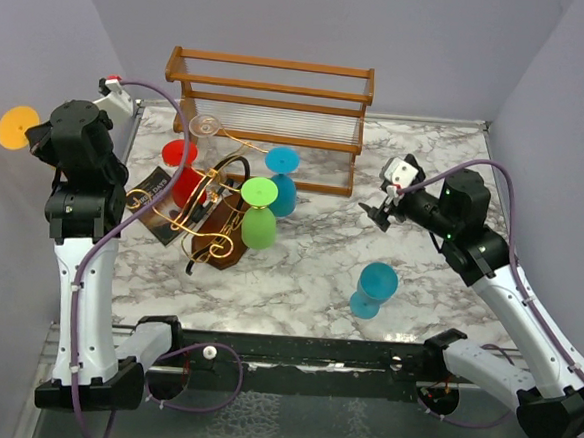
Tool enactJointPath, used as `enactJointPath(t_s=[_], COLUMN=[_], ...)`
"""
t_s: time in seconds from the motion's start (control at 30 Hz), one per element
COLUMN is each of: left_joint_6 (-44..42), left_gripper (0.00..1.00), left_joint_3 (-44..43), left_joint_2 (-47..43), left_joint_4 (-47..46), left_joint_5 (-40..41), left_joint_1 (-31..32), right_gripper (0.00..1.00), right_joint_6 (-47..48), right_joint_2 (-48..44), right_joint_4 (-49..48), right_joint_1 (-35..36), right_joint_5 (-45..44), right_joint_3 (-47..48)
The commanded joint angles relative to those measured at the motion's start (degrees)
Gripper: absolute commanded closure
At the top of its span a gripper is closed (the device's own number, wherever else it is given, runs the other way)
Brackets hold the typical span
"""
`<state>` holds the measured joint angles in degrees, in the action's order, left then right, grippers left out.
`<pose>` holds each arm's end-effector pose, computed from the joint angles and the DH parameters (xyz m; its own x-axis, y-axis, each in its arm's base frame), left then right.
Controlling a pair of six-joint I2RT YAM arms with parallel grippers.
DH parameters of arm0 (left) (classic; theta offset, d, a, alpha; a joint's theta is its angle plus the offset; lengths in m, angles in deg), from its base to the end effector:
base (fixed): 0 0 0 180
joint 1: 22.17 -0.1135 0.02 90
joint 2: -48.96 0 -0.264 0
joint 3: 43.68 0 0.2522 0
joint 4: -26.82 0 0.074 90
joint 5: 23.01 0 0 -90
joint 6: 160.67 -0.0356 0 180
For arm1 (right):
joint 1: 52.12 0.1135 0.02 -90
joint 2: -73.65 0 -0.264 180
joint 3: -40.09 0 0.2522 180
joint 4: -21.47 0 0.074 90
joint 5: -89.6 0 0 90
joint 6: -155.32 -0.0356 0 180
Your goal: Place the wine glass upside down on the wine glass rack
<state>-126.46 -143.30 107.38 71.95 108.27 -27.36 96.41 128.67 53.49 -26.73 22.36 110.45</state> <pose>0.1692 0.0390 0.4976 -0.6367 0.5662 -0.5235 -0.3503 0.3924 0.8505 0.1876 0.1043 0.3659 0.1550 -0.4535 -0.8777 -0.7592 0.5138 -0.3996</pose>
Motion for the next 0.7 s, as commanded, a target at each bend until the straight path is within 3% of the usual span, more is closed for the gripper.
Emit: enactJointPath(t_s=[0.0,0.23,0.53,0.67], left_joint_6=[-5.18,-4.86,-6.85,-8.31], left_gripper=[1.0,1.0,1.0,1.0], left_joint_3=[0.42,-1.23,-6.2,-7.6], left_joint_2=[-0.76,-0.88,-1.24,-1.05], left_joint_4=[7.22,24.07,37.86,41.65], left_joint_5=[-0.09,-12.67,-31.97,-36.34], left_joint_1=[-0.52,-0.41,-0.35,-0.35], right_gripper=[0.15,0.15,0.15,0.15], right_joint_6=[-0.14,0.37,1.05,1.25], right_joint_2=[-0.63,-0.47,-0.23,-0.35], right_joint_4=[-2.35,-2.09,-1.89,-2.04], right_joint_1=[-0.25,-0.25,-0.25,-0.25], right_joint_5=[0.61,0.96,1.23,1.06], right_joint_3=[-1.03,-1.12,-1.41,-1.57])
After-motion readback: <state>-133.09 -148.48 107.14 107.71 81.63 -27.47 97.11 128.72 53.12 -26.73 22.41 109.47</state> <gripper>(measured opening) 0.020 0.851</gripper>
